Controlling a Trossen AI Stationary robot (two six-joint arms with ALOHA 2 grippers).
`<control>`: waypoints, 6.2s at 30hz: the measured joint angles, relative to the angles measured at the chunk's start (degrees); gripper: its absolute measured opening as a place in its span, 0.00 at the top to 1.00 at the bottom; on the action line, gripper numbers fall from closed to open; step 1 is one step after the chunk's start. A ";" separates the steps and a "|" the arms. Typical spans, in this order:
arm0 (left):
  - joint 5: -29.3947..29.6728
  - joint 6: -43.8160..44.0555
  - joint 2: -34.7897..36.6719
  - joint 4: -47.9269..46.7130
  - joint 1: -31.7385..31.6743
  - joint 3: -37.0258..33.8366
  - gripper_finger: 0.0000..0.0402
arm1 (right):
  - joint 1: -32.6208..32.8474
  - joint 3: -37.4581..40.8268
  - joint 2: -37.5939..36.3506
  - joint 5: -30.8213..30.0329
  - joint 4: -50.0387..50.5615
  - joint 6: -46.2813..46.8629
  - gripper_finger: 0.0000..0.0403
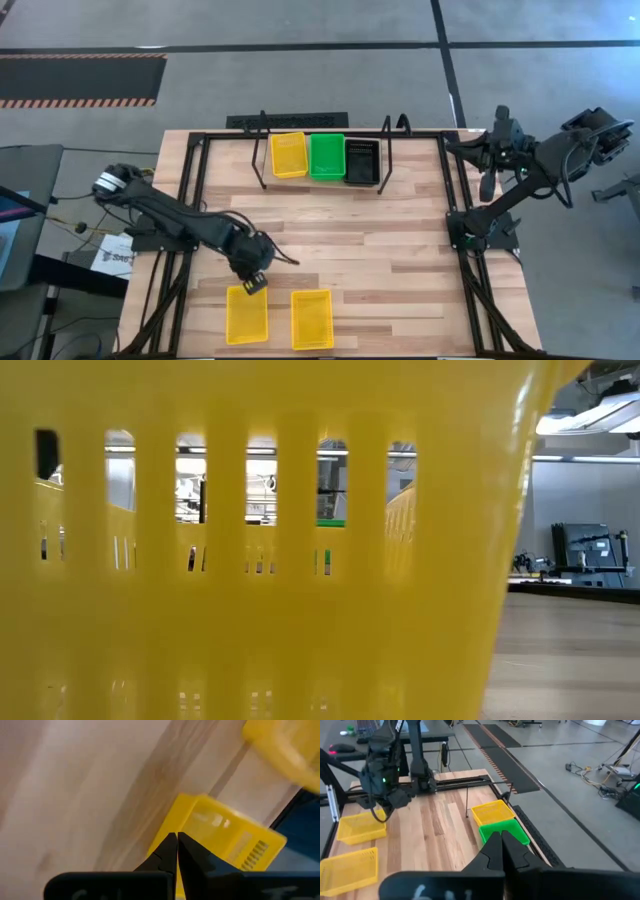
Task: Stack baskets on shelf by color
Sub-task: Stack the left yellow basket on top of the other yellow basket on the shelf
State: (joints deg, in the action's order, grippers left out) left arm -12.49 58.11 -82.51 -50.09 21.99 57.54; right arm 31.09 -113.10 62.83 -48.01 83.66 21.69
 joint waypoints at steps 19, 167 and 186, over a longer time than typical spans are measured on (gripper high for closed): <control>-8.03 -6.37 -9.08 0.60 -1.42 0.00 0.73 | 0.00 0.00 0.15 1.92 -0.08 -2.19 1.00; 17.31 -78.87 -20.55 -32.35 -54.96 58.42 1.00 | -0.15 -0.02 3.43 -5.08 -1.46 6.85 1.00; 19.76 -84.68 -30.11 -30.96 -61.94 58.40 1.00 | -0.61 -0.02 8.37 -6.16 -1.46 8.56 1.00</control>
State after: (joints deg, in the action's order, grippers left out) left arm 7.27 -26.57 -112.62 -81.05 -39.95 115.94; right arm 30.49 -113.12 71.20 -54.17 82.19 30.25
